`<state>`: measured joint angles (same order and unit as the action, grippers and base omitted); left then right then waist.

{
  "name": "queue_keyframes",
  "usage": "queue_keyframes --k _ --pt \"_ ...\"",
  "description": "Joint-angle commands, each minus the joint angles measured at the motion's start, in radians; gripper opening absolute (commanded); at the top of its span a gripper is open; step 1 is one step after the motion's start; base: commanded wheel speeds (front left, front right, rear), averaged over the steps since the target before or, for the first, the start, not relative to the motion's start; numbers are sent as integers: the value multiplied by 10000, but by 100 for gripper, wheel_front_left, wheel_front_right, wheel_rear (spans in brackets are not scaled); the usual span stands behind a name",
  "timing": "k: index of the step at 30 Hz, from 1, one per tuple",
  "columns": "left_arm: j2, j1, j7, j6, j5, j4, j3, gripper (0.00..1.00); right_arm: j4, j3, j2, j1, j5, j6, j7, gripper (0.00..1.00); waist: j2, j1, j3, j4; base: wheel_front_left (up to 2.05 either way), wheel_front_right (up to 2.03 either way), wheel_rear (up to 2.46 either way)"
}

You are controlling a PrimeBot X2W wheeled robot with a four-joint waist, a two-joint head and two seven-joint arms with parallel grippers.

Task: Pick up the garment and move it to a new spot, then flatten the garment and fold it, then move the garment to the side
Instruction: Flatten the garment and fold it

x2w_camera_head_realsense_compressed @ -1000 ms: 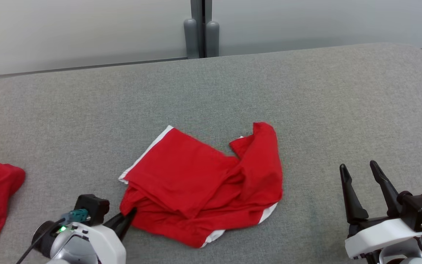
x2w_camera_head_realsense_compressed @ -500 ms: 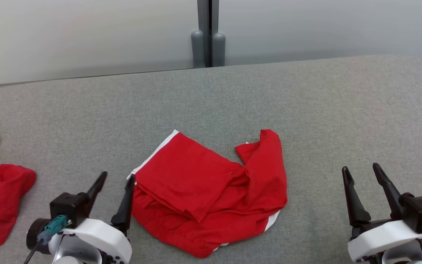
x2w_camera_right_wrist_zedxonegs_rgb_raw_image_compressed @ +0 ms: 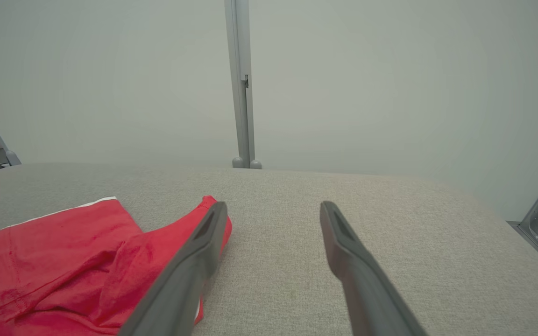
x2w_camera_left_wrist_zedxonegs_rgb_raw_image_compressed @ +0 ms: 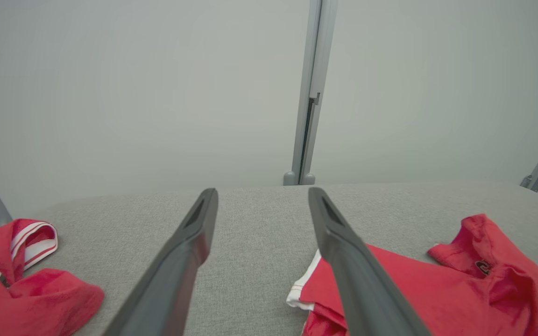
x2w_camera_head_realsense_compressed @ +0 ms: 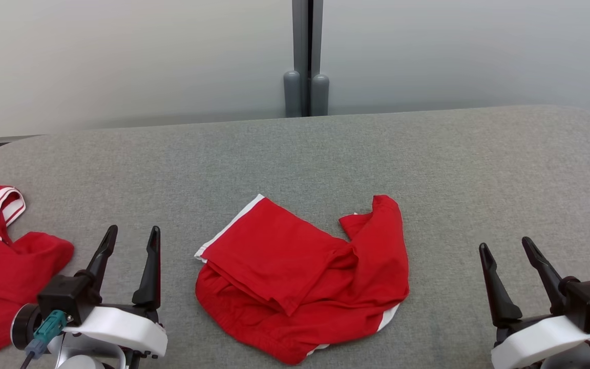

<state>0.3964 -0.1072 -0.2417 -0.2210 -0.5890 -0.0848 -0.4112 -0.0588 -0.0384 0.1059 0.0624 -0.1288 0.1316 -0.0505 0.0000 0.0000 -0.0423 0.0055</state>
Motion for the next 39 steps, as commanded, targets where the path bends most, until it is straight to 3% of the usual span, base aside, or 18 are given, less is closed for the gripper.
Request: queue_keyframes --k 1,11,23,30,32,33,35,36,39 --pt "27 58 -49 21 79 -7 40 100 -70 29 44 74 -17 -17 -47 100 0 0 4 38 0 0 0" --pt "-247 -532 -163 193 418 252 -117 100 55 -332 357 -193 25 -17 -453 100 0 0 -323 896 0 0 0" --pt "-1073 -1564 -228 542 1005 136 -90 100 1425 -4056 1089 -1818 -433 -13 -1840 100 0 0 -1036 2873 0 0 0" --pt "-1545 -1585 -221 861 1388 160 299 100 2313 -5054 1454 -2617 -511 -13 -2508 100 0 0 -1265 3351 0 0 0" --pt "-1654 -1503 -223 949 1509 148 420 100 2368 -5203 1521 -2707 -610 -13 -2716 86 0 0 -1284 3369 0 0 0" --pt "-1708 -1468 -223 977 1554 136 478 100 2396 -5244 1607 -2744 -581 -13 -2856 56 0 0 -1300 3367 0 0 0" --pt "-1786 -1408 -222 1082 1678 94 579 100 2382 -5265 1667 -2755 -617 -13 -3078 32 0 0 -1311 3343 0 0 0" --pt "-1829 -1386 -224 1106 1718 81 631 100 2327 -5213 1662 -2766 -640 -13 -3108 0 0 0 -1322 3321 0 0 0" --pt "-1964 -1335 -224 1248 1873 -10 743 100 2153 -4795 1560 -2691 -767 -13 -2922 0 0 0 -1324 3233 0 0 0"
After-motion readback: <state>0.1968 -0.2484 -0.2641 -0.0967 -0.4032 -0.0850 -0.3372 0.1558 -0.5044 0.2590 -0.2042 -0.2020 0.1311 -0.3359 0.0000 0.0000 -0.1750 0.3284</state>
